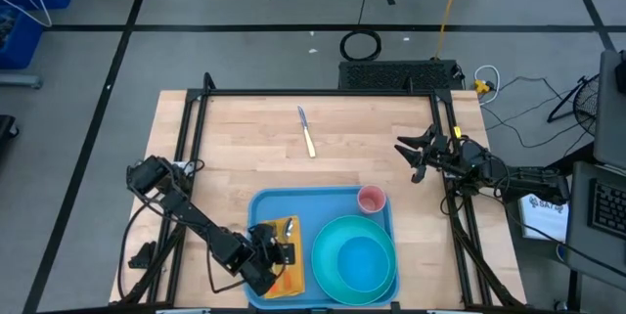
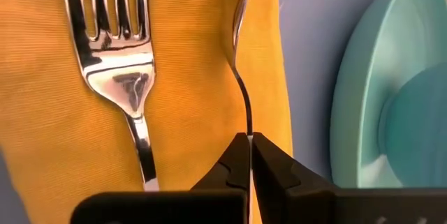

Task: Set up tray
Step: Adjust the spoon on the blue serving tray

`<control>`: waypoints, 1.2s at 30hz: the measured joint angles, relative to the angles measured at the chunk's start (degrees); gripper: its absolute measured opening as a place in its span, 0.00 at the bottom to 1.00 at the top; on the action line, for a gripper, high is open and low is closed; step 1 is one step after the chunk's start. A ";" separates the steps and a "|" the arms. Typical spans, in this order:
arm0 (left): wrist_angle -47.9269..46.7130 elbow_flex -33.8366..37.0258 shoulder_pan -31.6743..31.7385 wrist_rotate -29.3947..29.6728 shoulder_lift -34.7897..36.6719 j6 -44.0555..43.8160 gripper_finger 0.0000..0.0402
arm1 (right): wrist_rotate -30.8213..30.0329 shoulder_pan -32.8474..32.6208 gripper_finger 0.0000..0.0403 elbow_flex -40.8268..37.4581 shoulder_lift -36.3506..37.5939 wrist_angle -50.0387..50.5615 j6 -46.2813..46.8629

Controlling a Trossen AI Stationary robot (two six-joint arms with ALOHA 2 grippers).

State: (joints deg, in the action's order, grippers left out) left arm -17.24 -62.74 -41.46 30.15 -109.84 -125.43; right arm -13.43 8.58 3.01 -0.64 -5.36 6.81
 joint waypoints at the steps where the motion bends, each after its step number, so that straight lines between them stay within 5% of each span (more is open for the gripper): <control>1: -0.05 0.00 -0.16 0.34 0.00 -0.39 0.00 | 0.02 0.00 0.31 0.00 0.00 0.00 0.01; 17: -2.47 -0.07 -2.74 1.44 0.18 -6.70 0.00 | 0.02 0.00 0.31 0.00 0.00 0.00 0.00; 36: -2.09 -0.04 -1.74 0.07 0.11 -3.20 0.04 | 0.02 0.00 0.31 0.00 0.00 0.00 0.00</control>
State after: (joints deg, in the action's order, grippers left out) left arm -19.33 -62.78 -43.20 30.22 -109.73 -128.63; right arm -13.41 8.58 3.01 -0.64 -5.37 6.81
